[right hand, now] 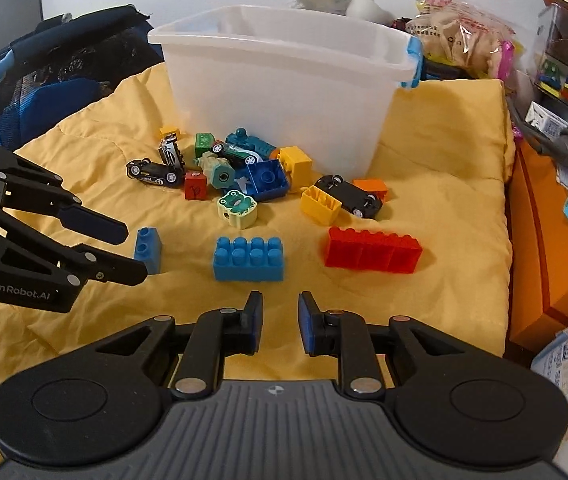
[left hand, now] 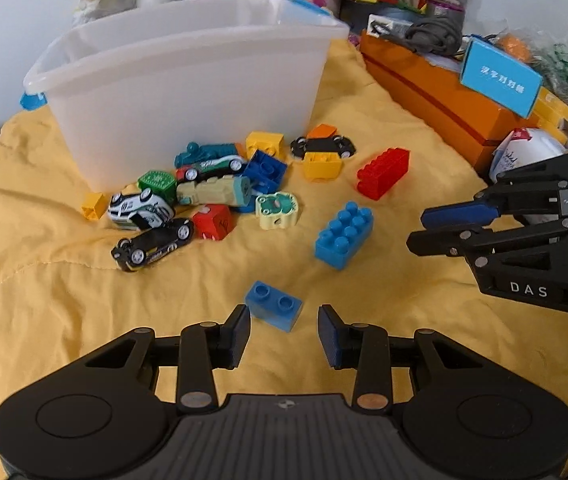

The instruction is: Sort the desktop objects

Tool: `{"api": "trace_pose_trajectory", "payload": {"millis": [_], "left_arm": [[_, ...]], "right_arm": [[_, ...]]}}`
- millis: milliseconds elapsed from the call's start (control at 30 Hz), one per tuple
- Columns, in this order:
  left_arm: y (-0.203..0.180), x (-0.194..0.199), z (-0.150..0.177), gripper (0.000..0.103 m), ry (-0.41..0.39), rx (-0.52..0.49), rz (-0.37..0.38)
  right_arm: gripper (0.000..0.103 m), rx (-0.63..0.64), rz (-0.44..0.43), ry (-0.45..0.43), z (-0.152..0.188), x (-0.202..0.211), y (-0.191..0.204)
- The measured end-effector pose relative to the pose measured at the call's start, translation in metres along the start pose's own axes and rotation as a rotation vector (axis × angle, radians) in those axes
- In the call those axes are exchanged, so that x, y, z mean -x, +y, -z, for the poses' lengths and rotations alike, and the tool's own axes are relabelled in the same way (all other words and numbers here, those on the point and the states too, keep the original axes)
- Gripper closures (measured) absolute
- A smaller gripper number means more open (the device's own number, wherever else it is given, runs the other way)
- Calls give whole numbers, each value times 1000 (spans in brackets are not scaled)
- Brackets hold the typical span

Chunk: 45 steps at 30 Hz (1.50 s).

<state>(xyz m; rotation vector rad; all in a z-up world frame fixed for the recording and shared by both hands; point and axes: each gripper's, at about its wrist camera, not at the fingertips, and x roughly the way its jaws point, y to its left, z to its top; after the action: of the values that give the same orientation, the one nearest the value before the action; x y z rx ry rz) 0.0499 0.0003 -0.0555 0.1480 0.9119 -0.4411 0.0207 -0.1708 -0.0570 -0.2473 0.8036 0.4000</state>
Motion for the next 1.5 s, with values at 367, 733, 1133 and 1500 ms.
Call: {"api": "trace_pose_trajectory", "payload": {"millis": [367,733,1133,1500], "left_arm": [[-2,-27,-9,77,46,48,-68],[4,-4,-8,68,11,-53,33],[-28,-23,-20,67,-5,-212,-63],[-2,-12,-11,76,-5,-141,-57]], "right_arm": [[69,126,-11,-9,-14,-11,-1],[40,644,-211,-18,-22,-49,7],[48,178,-146,213,-17,-33,5],[47,2,-97,219,11,-10,13]]}}
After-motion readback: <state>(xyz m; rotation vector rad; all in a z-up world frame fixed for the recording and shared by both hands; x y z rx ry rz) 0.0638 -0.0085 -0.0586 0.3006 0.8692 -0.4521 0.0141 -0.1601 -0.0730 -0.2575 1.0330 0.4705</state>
